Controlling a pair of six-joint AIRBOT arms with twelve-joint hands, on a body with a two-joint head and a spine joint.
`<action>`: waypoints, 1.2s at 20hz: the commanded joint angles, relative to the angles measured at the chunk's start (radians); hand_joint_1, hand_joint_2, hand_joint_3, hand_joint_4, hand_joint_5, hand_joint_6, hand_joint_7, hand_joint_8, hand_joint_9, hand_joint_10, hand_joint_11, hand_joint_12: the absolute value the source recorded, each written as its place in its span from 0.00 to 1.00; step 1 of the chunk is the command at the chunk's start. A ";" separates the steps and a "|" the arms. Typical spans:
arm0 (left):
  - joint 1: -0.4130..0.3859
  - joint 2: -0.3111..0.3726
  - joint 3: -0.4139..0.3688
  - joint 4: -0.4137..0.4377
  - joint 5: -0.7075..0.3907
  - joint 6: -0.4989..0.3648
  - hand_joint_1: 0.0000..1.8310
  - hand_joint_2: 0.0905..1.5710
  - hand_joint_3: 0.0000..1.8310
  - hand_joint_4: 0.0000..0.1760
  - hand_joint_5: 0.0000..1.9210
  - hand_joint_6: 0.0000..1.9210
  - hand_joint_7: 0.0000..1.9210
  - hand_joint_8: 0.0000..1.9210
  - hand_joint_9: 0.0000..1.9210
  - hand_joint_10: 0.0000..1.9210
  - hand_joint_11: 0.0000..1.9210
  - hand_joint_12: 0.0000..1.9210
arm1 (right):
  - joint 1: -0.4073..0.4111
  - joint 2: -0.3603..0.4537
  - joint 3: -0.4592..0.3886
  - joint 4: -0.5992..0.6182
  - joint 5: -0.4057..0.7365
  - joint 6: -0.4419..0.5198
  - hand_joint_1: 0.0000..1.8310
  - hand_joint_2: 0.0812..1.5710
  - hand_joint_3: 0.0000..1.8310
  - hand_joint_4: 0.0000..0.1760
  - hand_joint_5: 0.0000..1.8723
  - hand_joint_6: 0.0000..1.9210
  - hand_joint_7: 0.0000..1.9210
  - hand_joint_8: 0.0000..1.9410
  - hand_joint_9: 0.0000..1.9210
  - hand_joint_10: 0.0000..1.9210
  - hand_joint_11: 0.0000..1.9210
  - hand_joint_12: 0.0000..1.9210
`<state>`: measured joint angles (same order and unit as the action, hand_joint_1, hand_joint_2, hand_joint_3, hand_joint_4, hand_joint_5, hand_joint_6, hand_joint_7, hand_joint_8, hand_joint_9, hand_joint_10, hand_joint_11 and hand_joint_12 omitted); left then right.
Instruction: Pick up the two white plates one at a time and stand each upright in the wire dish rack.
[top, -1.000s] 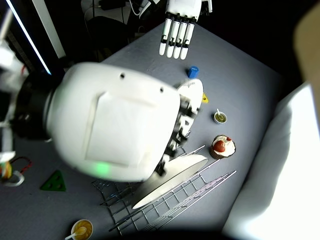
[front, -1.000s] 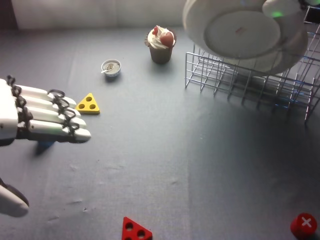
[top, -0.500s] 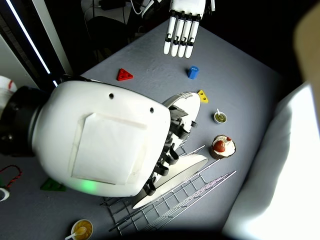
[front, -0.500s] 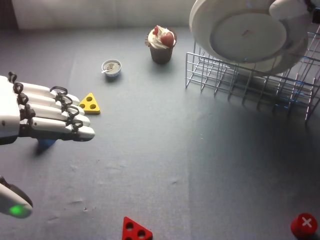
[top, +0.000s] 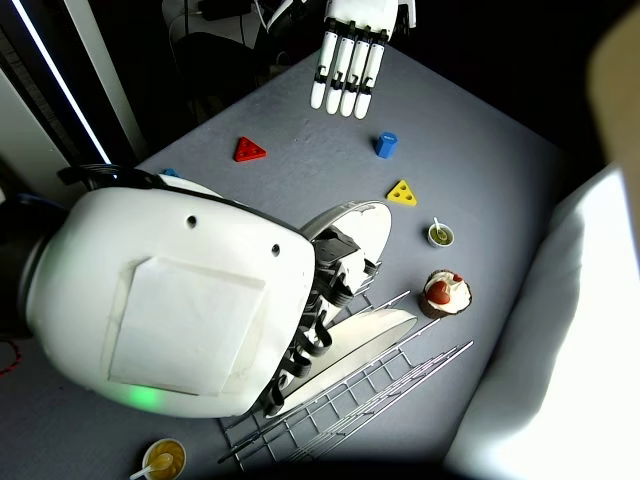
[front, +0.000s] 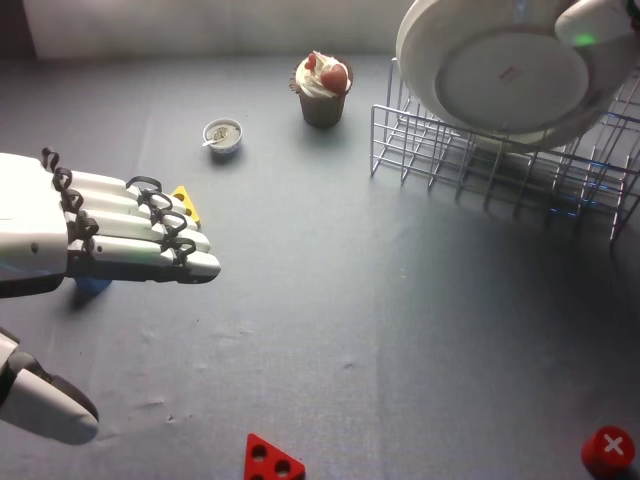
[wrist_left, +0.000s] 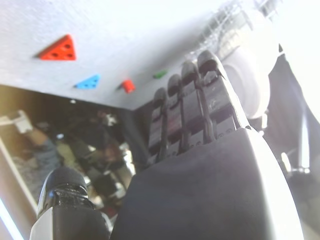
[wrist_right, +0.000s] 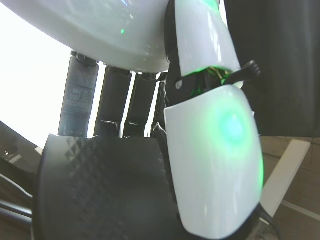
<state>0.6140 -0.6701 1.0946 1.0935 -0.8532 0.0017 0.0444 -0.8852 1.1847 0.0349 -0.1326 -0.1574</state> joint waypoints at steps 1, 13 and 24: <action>-0.006 0.003 -0.002 -0.063 -0.062 -0.002 0.03 0.58 0.00 0.00 0.09 0.00 0.11 0.00 0.11 0.00 0.11 0.01 | 0.010 0.010 0.007 0.022 0.117 0.018 0.82 0.64 0.00 0.00 0.52 0.41 0.59 0.28 0.64 0.30 0.52 0.70; -0.006 -0.002 -0.065 -0.076 -0.025 -0.002 0.03 0.58 0.00 0.00 0.09 0.00 0.11 0.00 0.11 0.00 0.10 0.01 | 0.012 0.010 0.006 0.021 0.036 0.074 0.82 0.64 0.00 0.00 0.53 0.39 0.62 0.26 0.63 0.30 0.53 0.69; -0.006 -0.001 -0.013 -0.080 -0.062 -0.002 0.04 0.58 0.00 0.00 0.09 0.00 0.11 0.00 0.11 0.00 0.12 0.01 | -0.015 -0.001 0.025 0.021 0.030 0.109 0.82 0.63 0.00 0.00 0.55 0.41 0.63 0.19 0.64 0.28 0.53 0.68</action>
<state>0.6151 -0.6720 1.0794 1.0760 -0.8383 0.0017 0.0189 -0.8921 1.2068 0.0341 -0.2207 -0.0704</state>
